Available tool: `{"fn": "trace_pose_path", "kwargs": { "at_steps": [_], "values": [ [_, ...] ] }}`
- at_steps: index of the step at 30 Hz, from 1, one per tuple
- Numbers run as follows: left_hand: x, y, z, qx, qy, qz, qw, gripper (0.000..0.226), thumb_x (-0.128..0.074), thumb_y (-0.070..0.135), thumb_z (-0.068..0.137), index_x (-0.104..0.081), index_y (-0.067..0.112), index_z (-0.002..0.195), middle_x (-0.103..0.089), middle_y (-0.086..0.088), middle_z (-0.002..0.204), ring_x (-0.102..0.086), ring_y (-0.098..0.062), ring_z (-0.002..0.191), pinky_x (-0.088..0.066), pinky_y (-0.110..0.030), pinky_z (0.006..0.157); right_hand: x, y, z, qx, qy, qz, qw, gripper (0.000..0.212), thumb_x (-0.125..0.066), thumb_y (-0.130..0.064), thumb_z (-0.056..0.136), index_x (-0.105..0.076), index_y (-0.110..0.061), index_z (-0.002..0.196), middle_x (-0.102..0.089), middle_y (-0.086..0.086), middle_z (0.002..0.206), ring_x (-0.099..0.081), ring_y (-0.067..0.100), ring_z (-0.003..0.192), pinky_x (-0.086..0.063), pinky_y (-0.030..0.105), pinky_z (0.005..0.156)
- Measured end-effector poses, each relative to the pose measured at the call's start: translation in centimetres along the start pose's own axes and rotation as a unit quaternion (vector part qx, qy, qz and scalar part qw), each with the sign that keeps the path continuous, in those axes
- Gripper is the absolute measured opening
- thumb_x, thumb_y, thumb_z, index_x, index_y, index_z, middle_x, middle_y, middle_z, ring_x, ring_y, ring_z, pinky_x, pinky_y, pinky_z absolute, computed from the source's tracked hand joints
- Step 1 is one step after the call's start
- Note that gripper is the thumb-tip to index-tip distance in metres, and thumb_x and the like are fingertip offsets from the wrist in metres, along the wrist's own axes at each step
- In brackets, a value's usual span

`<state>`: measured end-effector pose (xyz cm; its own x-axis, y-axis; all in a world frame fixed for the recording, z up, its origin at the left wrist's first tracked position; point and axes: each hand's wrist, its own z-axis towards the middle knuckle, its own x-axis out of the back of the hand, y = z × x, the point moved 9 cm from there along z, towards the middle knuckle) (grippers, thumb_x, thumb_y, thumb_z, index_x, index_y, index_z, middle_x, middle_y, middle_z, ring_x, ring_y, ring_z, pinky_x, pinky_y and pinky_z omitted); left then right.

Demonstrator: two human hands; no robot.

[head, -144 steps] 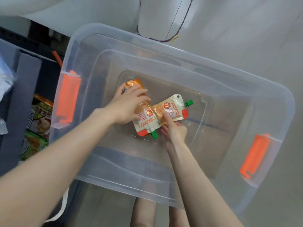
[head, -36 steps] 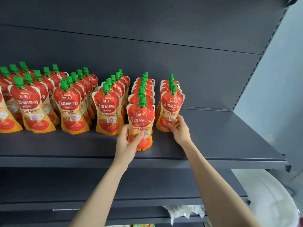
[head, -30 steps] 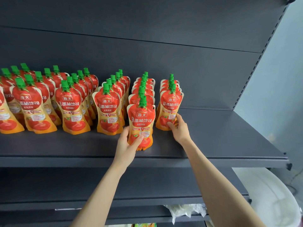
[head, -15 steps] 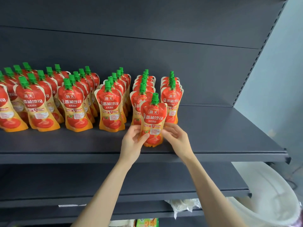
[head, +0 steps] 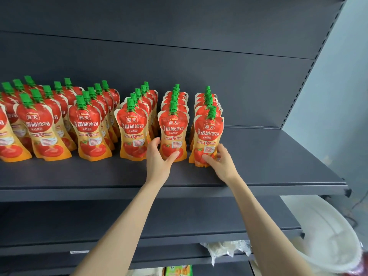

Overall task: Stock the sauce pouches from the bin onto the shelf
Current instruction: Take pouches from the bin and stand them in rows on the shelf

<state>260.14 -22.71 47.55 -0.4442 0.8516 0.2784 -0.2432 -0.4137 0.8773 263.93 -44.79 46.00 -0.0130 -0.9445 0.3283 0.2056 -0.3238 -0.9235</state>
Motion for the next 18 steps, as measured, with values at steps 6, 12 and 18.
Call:
{"fn": "trace_pose_path", "kwargs": {
  "at_steps": [6,12,18],
  "values": [
    [-0.9,-1.3,1.7,0.033,-0.044,-0.026,0.998,0.049,-0.075,0.026,0.078,-0.047,0.014,0.116,-0.058,-0.001,0.115,-0.055,-0.013,0.103,-0.042,-0.014,0.074,0.8,0.1,0.1,-0.004,0.064,-0.015,0.998,0.039,-0.072,-0.019,0.083,-0.043,-0.018,0.109,-0.06,-0.002,0.108,-0.061,0.014,0.094,-0.05,0.021,0.075],
    [-0.8,-1.4,1.9,0.023,-0.053,-0.02,0.998,0.037,-0.073,0.026,0.079,-0.048,0.024,0.106,-0.057,0.011,0.104,-0.053,-0.002,0.09,-0.037,-0.005,0.066,0.5,0.1,0.6,-0.01,0.074,-0.068,0.995,0.043,-0.066,-0.025,0.088,-0.045,-0.014,0.123,-0.063,0.004,0.117,-0.059,0.017,0.099,-0.047,0.026,0.082],
    [-0.7,-1.7,1.9,0.02,-0.052,-0.02,0.998,0.043,-0.072,0.026,0.081,-0.053,0.013,0.117,-0.059,0.006,0.111,-0.053,-0.006,0.097,-0.042,-0.013,0.077,0.5,0.5,0.8,-0.016,0.082,-0.095,0.992,0.048,-0.063,-0.031,0.089,-0.043,-0.017,0.13,-0.062,0.005,0.123,-0.06,0.022,0.108,-0.048,0.034,0.089]
  ]
}}
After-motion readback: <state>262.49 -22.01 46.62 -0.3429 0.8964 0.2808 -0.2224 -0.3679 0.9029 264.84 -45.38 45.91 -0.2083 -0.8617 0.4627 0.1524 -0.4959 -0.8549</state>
